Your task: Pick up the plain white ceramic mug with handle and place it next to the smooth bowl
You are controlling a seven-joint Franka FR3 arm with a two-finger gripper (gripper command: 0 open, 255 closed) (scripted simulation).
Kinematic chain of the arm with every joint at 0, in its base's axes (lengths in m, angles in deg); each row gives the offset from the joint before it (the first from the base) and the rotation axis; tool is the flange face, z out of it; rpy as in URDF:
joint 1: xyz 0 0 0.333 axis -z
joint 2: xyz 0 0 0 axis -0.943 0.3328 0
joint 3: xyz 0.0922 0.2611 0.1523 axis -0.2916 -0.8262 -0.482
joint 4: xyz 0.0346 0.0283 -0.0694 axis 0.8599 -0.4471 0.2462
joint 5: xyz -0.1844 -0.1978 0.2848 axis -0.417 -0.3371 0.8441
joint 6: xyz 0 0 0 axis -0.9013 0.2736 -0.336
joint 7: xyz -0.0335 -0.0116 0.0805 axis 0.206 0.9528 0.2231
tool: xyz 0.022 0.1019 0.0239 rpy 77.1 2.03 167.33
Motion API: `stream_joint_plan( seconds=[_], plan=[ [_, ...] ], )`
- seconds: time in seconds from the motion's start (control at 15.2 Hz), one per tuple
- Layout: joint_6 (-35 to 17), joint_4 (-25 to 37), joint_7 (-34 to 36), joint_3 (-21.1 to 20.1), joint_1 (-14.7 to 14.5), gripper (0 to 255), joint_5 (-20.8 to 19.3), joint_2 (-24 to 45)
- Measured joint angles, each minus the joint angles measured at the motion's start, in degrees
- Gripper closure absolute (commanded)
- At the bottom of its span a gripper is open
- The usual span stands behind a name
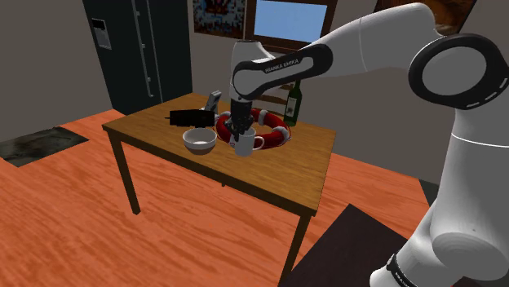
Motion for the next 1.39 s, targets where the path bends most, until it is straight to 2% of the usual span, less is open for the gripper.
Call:
stream_joint_plan(
  seconds=[0.92, 1.32, 1.39],
  plan=[
    [-9.3, -5.1, 0.9, 0.4, -0.2, 255, -1.0, 4.3],
    [-10.1, -5.5, 0.9, 0.4, -0.2, 255, -1.1, 4.6],
    [-10.1, -5.5, 0.9, 0.4, -0.2, 0, -1.1, 4.6]
  ],
)
